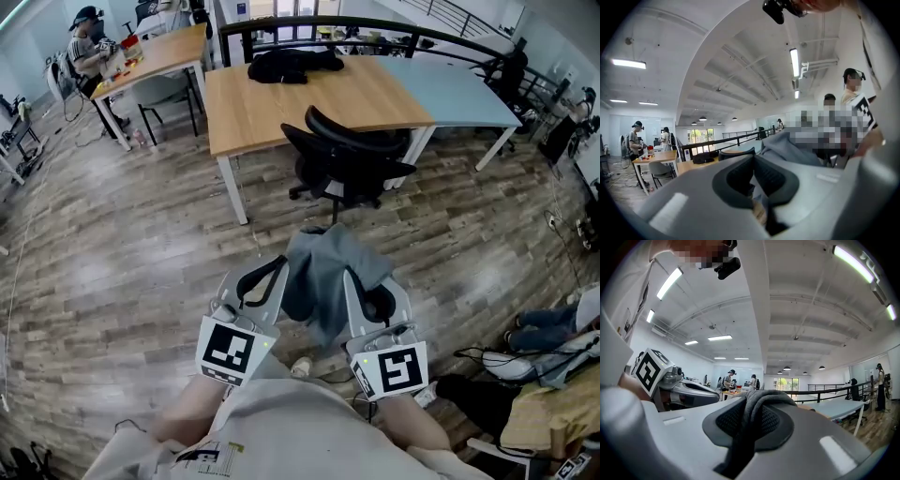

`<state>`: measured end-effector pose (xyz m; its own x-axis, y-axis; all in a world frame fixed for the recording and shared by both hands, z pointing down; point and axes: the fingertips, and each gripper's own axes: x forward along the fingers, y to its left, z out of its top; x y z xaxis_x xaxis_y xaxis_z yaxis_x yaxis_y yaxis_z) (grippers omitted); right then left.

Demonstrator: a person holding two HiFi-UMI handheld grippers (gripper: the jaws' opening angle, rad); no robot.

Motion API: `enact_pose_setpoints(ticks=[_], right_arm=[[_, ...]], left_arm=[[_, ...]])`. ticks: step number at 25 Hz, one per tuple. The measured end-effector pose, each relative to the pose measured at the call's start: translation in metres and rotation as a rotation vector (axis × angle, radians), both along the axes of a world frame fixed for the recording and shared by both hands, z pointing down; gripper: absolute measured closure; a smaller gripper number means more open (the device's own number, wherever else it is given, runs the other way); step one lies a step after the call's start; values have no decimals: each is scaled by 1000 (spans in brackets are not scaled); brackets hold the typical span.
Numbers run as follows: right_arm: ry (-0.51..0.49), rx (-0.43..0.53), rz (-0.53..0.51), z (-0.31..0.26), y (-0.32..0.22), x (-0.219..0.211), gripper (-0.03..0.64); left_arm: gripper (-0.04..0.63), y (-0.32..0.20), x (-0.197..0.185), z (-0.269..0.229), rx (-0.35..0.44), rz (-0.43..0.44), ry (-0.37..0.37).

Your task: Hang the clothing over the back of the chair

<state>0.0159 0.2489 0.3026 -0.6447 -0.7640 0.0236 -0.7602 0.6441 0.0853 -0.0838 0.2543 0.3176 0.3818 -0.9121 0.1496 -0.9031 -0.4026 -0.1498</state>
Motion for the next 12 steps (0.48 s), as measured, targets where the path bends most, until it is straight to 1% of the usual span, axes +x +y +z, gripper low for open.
enact_pose_setpoints(ticks=[5,8,12], right_arm=[[-5,6,10,-1,-4,5,572],[1,1,10,-2,-12,7,572],[12,16,5,-6,-19,12,572]], left_arm=[[595,0,4,-1,6,-2,-4],[595,-9,8,-4,2,-2,-9],[595,-18,11,-9,18,0,0]])
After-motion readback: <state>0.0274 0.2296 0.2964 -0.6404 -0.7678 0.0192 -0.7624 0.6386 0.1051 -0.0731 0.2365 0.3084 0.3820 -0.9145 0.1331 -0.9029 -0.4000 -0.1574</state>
